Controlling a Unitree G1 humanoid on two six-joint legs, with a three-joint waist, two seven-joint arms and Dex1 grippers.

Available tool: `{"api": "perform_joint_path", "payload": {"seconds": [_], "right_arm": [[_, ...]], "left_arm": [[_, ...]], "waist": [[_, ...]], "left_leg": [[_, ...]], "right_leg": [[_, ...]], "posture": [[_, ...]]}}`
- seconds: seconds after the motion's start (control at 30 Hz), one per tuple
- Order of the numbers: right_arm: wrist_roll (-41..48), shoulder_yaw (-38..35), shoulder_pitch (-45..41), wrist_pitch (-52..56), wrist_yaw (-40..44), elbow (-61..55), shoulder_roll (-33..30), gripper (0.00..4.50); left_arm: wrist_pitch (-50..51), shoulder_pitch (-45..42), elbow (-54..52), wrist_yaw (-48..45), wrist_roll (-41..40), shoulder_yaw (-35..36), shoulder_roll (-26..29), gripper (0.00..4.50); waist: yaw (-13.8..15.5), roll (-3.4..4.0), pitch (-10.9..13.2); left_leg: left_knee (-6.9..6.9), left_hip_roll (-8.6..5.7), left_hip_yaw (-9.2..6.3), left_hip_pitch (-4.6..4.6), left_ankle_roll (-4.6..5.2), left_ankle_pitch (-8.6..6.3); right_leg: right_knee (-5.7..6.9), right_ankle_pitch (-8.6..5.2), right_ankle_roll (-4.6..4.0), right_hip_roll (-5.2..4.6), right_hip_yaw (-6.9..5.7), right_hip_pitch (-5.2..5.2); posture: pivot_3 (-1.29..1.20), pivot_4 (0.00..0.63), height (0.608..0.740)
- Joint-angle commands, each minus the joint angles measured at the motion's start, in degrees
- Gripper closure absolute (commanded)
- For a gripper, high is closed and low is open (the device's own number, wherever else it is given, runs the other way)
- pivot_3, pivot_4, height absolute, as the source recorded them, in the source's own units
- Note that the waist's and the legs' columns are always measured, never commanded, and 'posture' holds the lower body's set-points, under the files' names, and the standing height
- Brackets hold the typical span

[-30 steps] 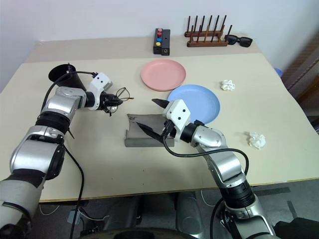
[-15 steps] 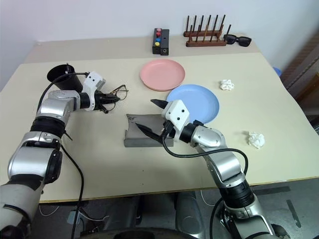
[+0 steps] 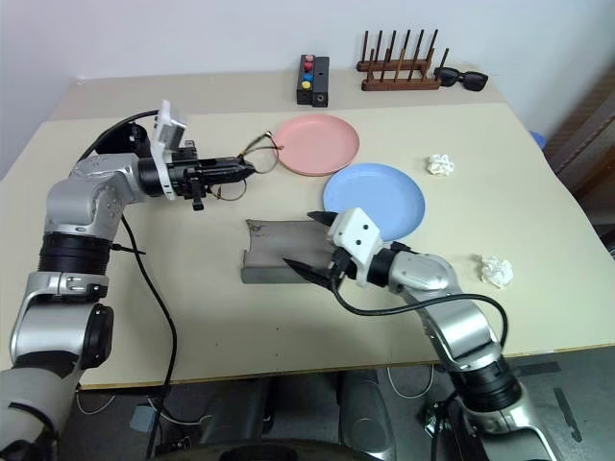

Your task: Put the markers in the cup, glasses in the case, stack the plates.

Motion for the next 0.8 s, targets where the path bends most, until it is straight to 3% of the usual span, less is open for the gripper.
{"api": "perform_joint_path", "payload": {"seconds": [0.03, 0.2, 0.5, 0.8], "right_arm": [[3.35, -4.44, 3.1, 2.27, 2.14, -5.48, -3.67, 0.0], [5.04, -6.66, 6.28, 4.63, 3.02, -8.41, -6.96, 0.0], [3.96, -7.14, 8.14, 4.7, 1.14, -9.81, -6.75, 0.0], [3.16, -6.64, 8.22, 3.68, 0.01, -9.08, -6.35, 0.0]], "left_arm": [[-5.81, 0.31, -2.59, -4.77, 4.51, -6.34, 1.6, 4.45], [-13.2, -1.43, -1.08, -9.19, 9.51, -13.46, 0.72, 4.45], [-19.59, -2.52, 1.26, -10.08, 14.67, -18.96, -2.86, 4.45], [-17.52, -0.67, 0.9, -7.42, 17.71, -21.18, -5.41, 4.45]], "waist": [[0.04, 0.0, 0.0], [-0.02, 0.0, 0.0], [0.46, 0.0, 0.0], [1.35, 0.0, 0.0]], "left_leg": [[0.0, 0.0, 0.0, 0.0, 0.0, 0.0], [-0.01, 0.01, 0.01, 0.0, 0.0, 0.0], [0.05, 0.01, 0.02, -0.05, 0.01, -0.01], [0.09, 0.0, 0.02, -0.08, 0.02, -0.01]], "right_leg": [[-0.01, 0.0, 0.0, 0.0, 0.0, 0.0], [-0.02, -0.01, -0.02, 0.0, 0.01, 0.0], [-0.06, -0.01, -0.01, -0.01, 0.01, 0.01], [-0.07, -0.02, 0.0, -0.01, 0.01, 0.01]], "posture": [[0.0, 0.15, 0.739], [0.0, 0.15, 0.739], [0.0, 0.15, 0.739], [0.0, 0.15, 0.739]]}}
